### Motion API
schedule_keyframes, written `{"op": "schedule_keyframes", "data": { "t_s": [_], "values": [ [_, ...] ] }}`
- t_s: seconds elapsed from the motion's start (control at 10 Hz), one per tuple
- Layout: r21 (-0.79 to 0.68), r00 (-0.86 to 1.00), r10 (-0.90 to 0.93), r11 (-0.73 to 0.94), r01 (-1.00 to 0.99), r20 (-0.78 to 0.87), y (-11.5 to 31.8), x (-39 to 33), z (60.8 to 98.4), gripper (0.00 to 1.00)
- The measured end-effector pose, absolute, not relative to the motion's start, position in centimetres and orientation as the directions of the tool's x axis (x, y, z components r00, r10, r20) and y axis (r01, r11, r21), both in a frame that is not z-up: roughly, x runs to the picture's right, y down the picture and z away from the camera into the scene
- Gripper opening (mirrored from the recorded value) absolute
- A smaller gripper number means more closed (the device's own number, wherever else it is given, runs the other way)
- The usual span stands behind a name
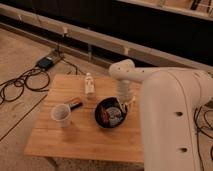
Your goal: Drag the ceramic bowl in a circle
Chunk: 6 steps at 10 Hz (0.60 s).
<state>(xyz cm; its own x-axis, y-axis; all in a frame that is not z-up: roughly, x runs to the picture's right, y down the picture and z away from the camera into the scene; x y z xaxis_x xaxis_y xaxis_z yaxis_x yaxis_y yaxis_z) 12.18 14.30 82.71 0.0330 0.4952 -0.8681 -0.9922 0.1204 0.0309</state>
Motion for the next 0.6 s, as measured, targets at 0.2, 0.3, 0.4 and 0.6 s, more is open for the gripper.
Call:
{"op": "schedule_keyframes", "data": {
  "t_s": [0.2, 0.3, 0.4, 0.6],
  "values": [
    [-0.011, 0.061, 0.476, 0.106, -0.994, -0.877, 15.5, 11.1, 82.4, 0.08],
    [-0.035, 0.079, 0.465, 0.102, -0.994, -0.882, 16.0, 10.6, 82.1, 0.08],
    [-0.049, 0.09, 0.458, 0.1, -0.994, -0.884, 16.3, 10.3, 82.0, 0.08],
    [-0.089, 0.124, 0.444, 0.098, -0.991, -0.887, 17.0, 9.5, 81.7, 0.15]
  ]
}}
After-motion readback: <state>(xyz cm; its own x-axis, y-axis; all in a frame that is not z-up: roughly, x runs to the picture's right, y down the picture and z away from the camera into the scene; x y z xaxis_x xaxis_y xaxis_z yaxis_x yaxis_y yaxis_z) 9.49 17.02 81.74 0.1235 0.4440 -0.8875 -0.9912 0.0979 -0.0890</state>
